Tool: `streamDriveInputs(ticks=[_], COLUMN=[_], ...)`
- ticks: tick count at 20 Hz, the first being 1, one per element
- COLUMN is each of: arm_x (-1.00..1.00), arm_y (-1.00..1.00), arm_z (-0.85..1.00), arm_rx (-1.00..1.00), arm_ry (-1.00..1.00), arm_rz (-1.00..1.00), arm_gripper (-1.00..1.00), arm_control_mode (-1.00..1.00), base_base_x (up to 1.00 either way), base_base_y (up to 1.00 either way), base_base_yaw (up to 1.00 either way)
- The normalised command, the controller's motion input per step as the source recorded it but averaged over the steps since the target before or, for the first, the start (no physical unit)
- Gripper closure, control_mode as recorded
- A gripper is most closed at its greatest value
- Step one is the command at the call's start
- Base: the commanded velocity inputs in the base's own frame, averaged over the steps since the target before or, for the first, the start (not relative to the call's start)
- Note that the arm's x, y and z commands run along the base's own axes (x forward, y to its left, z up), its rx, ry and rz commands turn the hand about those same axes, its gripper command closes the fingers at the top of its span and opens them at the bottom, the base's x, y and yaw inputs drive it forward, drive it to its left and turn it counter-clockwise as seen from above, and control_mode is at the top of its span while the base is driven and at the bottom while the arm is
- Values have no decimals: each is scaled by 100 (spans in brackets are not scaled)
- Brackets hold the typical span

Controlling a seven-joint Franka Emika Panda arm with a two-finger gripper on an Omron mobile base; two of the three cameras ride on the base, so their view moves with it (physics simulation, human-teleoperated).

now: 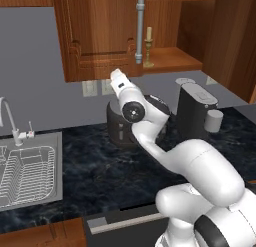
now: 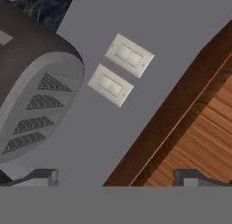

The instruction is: Pick the candle and candle from the dining table and place them in the open cabinet. Close the cabinet after placing the objects.

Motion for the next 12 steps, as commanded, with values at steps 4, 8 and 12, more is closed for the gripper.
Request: streamDriveInputs(ticks=[4, 8, 12], arm_x=[-53, -75, -73], arm_y=[-11, -2, 0], arm_z=[-51, -12, 26], arm_rx=[0, 0, 0], arm_ry=[6, -1, -8], arm_rz=[0, 0, 0], arm_gripper=[-100, -100, -100], arm_control_mode=[-100, -100, -100], base_base_x=[0, 0, 0], base_base_y=[0, 0, 0], base_base_yaw=[0, 0, 0])
